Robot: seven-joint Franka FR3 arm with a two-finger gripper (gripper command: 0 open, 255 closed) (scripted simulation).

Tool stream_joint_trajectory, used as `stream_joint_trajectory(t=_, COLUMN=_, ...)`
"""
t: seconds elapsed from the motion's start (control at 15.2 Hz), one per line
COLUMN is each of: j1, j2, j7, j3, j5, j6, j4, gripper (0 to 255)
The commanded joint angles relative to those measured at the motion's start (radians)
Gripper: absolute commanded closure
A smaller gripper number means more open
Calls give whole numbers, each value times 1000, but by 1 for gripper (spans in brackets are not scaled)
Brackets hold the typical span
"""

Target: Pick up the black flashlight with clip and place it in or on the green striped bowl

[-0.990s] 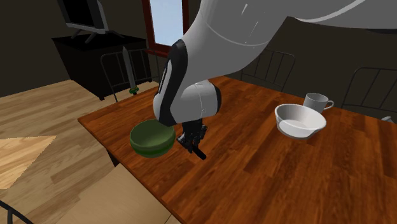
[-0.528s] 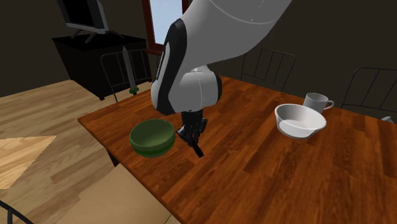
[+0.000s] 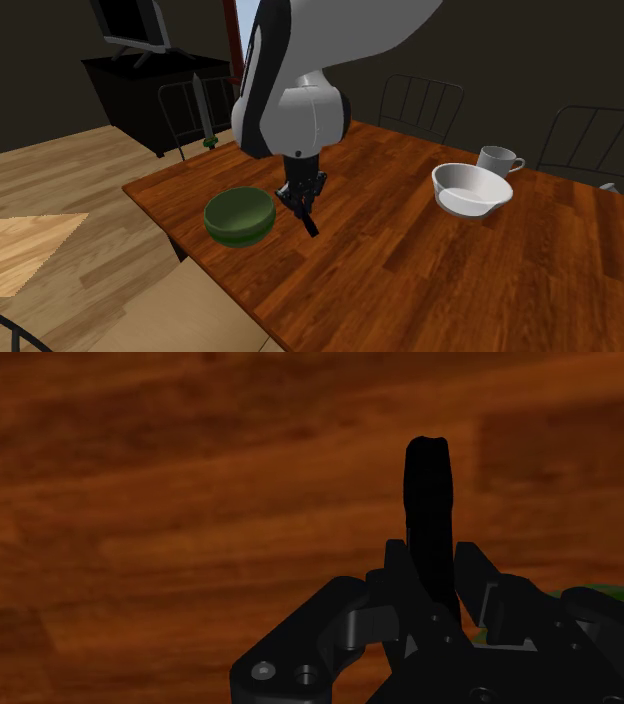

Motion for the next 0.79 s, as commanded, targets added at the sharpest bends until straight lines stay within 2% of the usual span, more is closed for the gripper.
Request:
stream_joint_trajectory(t=0.0, j1=-4, j2=-18, j7=-5, j3=5, j5=6, j6=-18, j4=0, gripper=255)
stream_joint_trajectory(t=0.73, j1=-24, j2=-121, j7=-27, j3=33, j5=41, j6=-117, j4=-2, gripper=255)
